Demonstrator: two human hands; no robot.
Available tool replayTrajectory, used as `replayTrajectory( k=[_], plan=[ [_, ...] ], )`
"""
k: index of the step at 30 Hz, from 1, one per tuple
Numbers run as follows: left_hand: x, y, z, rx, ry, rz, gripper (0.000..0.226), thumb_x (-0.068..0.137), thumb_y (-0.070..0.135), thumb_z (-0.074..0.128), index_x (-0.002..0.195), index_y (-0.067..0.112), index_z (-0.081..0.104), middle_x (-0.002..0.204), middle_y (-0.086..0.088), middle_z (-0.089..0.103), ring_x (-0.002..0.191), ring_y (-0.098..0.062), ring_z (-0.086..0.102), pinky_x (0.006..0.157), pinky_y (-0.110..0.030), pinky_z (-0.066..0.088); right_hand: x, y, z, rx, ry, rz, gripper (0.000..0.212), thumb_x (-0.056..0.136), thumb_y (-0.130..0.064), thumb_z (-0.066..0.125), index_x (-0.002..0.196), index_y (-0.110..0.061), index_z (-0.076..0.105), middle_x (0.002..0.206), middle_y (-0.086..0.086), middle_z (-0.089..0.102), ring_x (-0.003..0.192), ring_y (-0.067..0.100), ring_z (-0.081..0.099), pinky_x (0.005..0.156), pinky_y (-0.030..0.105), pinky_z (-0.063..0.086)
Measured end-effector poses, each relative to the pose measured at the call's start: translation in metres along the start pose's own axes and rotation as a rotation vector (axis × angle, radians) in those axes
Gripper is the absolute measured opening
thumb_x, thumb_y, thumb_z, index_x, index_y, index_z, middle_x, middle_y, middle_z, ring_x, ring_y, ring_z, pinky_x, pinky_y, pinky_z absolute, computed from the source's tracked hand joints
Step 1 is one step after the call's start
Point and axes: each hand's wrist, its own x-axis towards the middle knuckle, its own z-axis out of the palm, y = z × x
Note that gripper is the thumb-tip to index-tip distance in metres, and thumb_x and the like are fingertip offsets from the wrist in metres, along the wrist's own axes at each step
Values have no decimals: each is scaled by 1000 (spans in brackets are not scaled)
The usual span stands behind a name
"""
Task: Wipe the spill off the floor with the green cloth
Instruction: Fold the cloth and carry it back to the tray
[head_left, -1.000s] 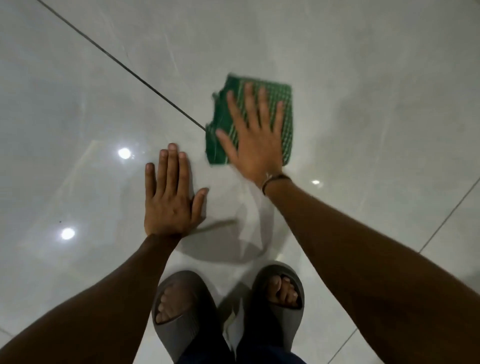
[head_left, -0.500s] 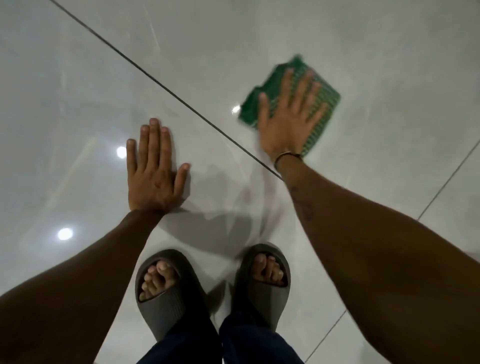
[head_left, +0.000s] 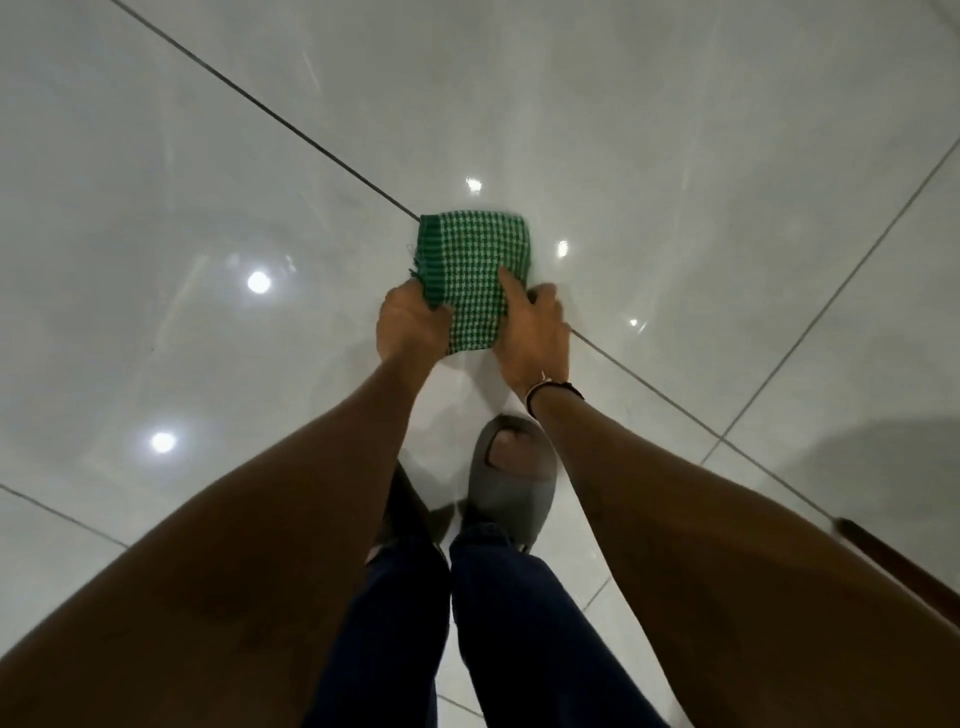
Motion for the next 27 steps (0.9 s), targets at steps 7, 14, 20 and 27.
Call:
replayTrajectory(
  k=[7,14,20,27],
  plan=[
    [-68,56,-132,-302,-142,-82,26,103,11,69,129,7,70,124,-11,77,113,-31,75,76,-31,61,-49,-69,-115,368,-76,84,50,97,1,60,142,-20,66,132,17,67,116,29,66,99,32,54],
    [-170,219,-318,-438,-141,49,17,104,4,70,99,20,67,103,4,78,89,-9,73,57,-11,58,-112,-193,-342,452,104,-74,43,102,0,60,140,-17,68,119,15,62,98,18,59,93,30,54],
    [-200,401,-431,-487,-67,256,17,100,9,76,117,6,75,114,-4,79,96,-12,73,79,-21,60,-93,-281,-546,448,368,-219,45,99,5,59,140,-12,68,112,7,57,96,16,58,86,16,44],
    [-108,590,-477,-558,75,431,21,100,8,77,120,6,76,110,-7,79,88,-12,75,78,-19,65,66,-338,-703,328,548,-386,49,97,11,56,141,-7,69,126,23,62,113,32,63,103,40,53]
  ],
)
